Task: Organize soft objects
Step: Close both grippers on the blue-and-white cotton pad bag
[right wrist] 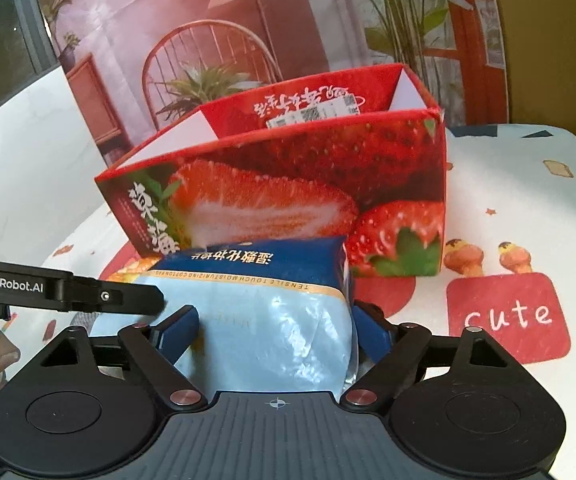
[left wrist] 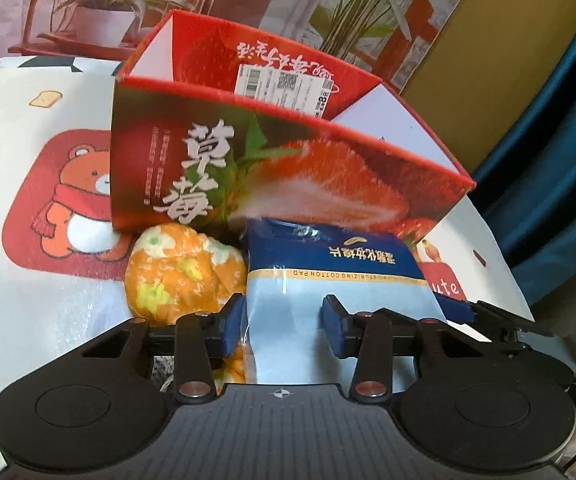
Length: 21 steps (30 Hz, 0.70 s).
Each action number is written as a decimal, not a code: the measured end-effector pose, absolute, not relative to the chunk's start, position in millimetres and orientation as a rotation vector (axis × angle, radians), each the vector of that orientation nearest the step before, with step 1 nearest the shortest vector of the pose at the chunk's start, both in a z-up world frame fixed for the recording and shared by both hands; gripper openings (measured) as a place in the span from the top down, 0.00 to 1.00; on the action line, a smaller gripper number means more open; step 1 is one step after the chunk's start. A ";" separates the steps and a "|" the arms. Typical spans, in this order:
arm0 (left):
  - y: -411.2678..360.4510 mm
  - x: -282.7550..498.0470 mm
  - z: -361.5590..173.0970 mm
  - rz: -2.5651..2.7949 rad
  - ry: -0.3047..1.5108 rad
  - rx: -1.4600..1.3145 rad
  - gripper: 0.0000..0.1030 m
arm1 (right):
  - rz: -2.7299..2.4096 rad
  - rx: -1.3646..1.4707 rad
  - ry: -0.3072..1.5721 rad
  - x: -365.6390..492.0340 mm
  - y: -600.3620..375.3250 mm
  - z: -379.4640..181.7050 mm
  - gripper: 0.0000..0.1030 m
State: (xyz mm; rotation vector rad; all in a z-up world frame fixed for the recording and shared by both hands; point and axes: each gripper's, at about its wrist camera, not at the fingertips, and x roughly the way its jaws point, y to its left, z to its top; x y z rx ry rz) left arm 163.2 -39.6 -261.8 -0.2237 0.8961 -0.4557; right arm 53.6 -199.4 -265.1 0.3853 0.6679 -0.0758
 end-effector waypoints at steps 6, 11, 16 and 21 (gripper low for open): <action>-43.2 154.3 -265.4 -0.456 0.871 -0.180 0.56 | -0.071 0.341 0.662 50.9 -195.3 -268.7 0.27; -45.1 153.2 -267.2 -0.458 0.861 -0.164 0.56 | -0.060 0.340 0.657 49.3 -196.7 -272.2 0.34; -45.9 150.8 -264.7 -0.460 0.849 -0.156 0.57 | -0.052 0.340 0.650 49.3 -195.4 -271.7 0.38; -45.5 145.7 -255.2 -0.469 0.827 -0.143 0.62 | -0.053 0.328 0.625 45.7 -195.5 -263.3 0.49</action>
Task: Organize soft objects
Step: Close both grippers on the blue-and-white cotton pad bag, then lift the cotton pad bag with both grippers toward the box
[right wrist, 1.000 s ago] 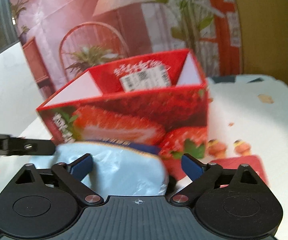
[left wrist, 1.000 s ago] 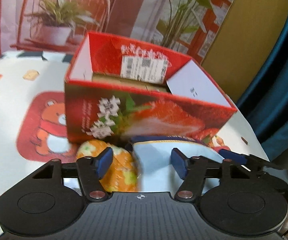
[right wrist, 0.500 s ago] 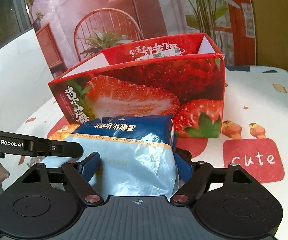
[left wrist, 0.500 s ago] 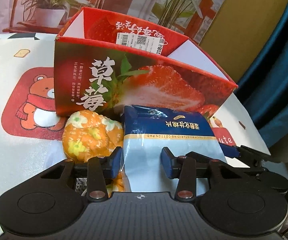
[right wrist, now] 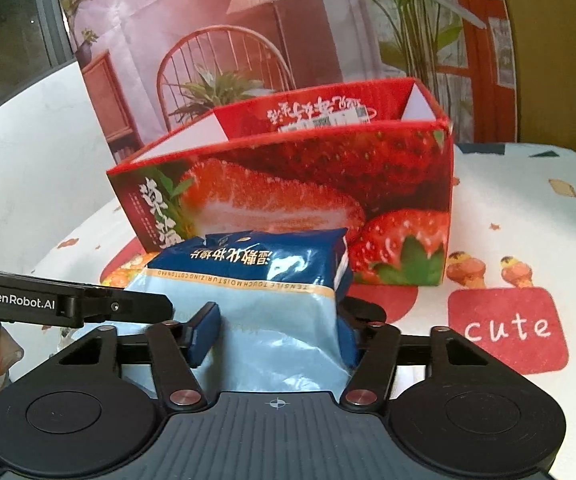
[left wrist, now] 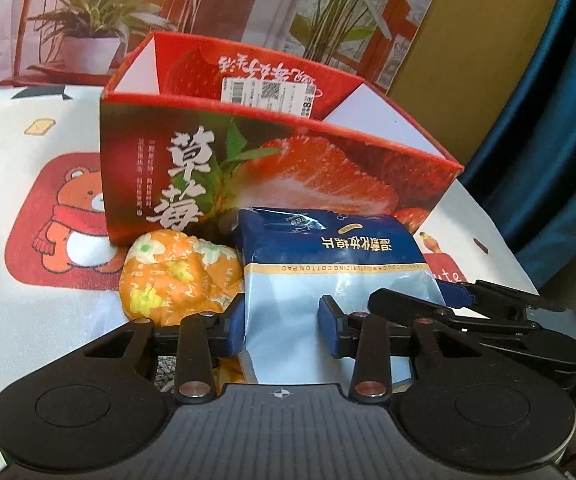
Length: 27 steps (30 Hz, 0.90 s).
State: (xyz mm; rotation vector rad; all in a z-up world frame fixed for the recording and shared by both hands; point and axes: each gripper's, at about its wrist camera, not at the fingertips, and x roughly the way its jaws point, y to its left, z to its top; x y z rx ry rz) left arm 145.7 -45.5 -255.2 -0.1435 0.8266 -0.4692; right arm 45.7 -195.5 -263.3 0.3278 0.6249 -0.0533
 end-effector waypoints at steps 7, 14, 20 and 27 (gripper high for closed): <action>-46.7 132.5 -236.8 -0.483 0.768 -0.109 0.65 | -0.052 0.289 0.589 38.6 -190.1 -249.1 0.62; -43.7 115.1 -222.5 -0.484 0.721 -0.096 0.68 | -0.050 0.258 0.547 27.4 -182.7 -232.8 0.67; -38.2 104.2 -195.9 -0.489 0.670 -0.102 0.68 | -0.042 0.226 0.499 19.7 -176.7 -209.0 0.68; -39.1 111.2 -158.1 -0.490 0.583 -0.077 0.68 | -0.019 0.172 0.451 33.1 -179.0 -167.2 0.68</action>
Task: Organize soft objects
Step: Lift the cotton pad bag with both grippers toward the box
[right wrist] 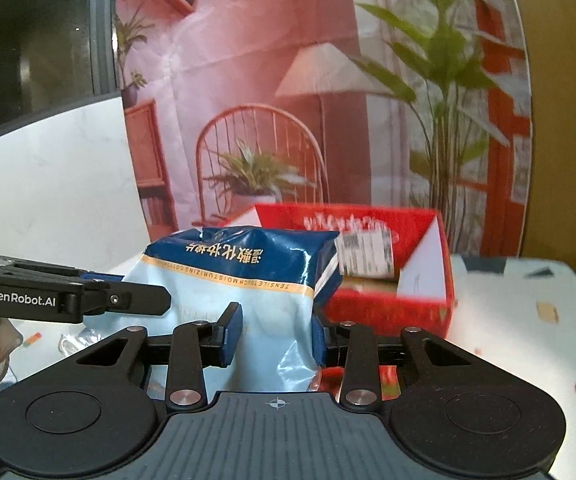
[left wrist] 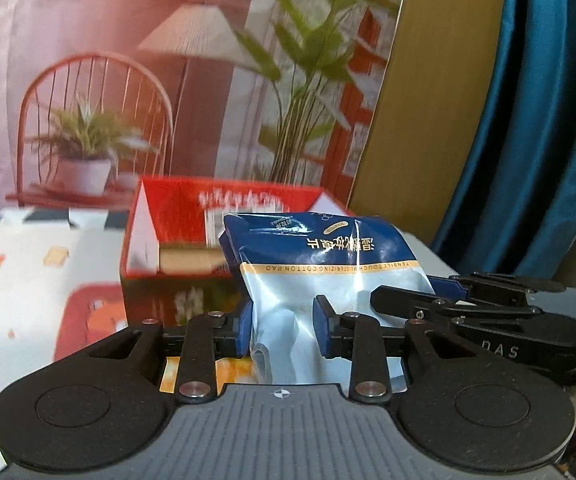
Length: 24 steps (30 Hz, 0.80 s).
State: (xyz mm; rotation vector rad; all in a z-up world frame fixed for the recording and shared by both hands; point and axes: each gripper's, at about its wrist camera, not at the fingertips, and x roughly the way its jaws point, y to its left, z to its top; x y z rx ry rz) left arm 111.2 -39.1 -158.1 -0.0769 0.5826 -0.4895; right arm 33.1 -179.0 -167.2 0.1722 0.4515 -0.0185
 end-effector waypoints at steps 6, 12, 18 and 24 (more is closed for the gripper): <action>-37.4 143.5 -135.3 -0.484 0.544 -0.086 0.68 | 0.009 0.156 0.433 71.9 -196.2 -133.8 0.68; -33.3 189.9 -127.0 -0.460 0.515 -0.104 0.68 | 0.031 0.119 0.446 122.6 -210.3 -118.7 0.68; -35.7 233.5 -132.6 -0.437 0.527 -0.088 0.68 | 0.044 0.112 0.491 171.6 -226.4 -125.0 0.68; -43.4 272.3 -144.0 -0.421 0.569 -0.062 0.68 | 0.036 0.096 0.571 213.8 -238.8 -141.4 0.68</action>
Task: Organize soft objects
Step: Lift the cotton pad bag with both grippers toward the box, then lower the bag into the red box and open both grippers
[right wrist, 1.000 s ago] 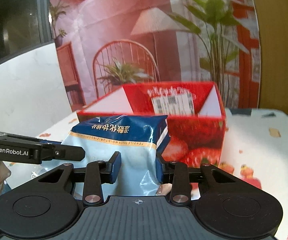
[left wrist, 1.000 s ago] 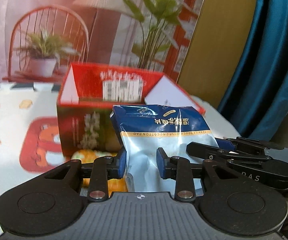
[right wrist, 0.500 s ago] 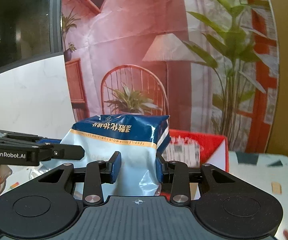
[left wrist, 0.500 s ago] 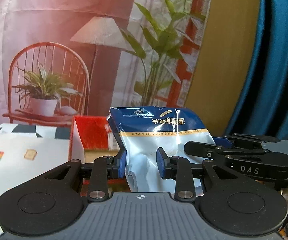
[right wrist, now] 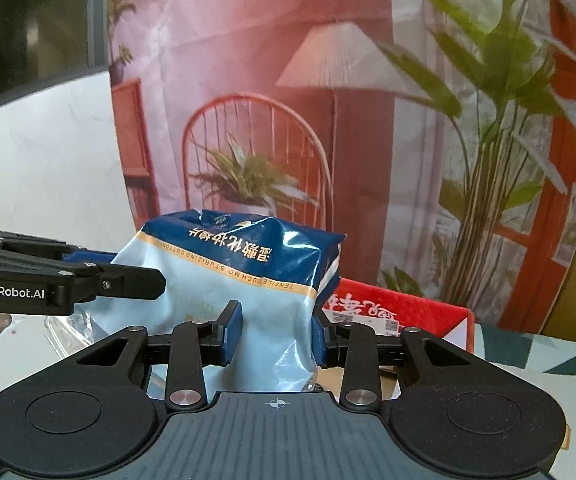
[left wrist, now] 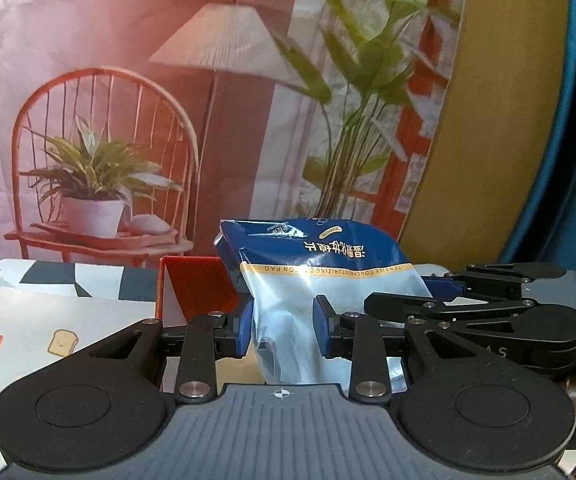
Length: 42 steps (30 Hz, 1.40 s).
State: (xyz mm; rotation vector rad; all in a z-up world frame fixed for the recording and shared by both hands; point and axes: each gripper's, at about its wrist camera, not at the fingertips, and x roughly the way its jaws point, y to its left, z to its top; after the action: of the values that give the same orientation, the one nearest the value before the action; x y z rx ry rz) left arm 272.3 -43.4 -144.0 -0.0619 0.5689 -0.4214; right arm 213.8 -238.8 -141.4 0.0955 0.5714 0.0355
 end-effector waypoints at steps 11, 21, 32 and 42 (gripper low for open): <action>-56.5 340.8 -180.9 -0.425 0.750 -0.008 0.68 | 0.018 0.131 0.753 279.1 -264.8 -181.6 0.68; -67.8 369.7 -210.3 -0.424 0.898 0.095 0.68 | -0.010 0.191 0.980 314.4 -271.0 -219.5 0.69; -68.5 358.1 -208.7 -0.430 0.896 0.160 0.55 | -0.092 0.148 1.157 331.9 -265.9 -240.3 0.57; -55.1 323.7 -171.6 -0.423 0.809 0.125 0.42 | -0.095 0.123 0.998 300.7 -262.2 -192.8 0.34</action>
State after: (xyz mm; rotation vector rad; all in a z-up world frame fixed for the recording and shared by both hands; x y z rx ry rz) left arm 323.7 -55.1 -171.6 0.1246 0.8092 -0.4230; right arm 300.7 -262.2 -192.8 0.1231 0.9977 -0.0946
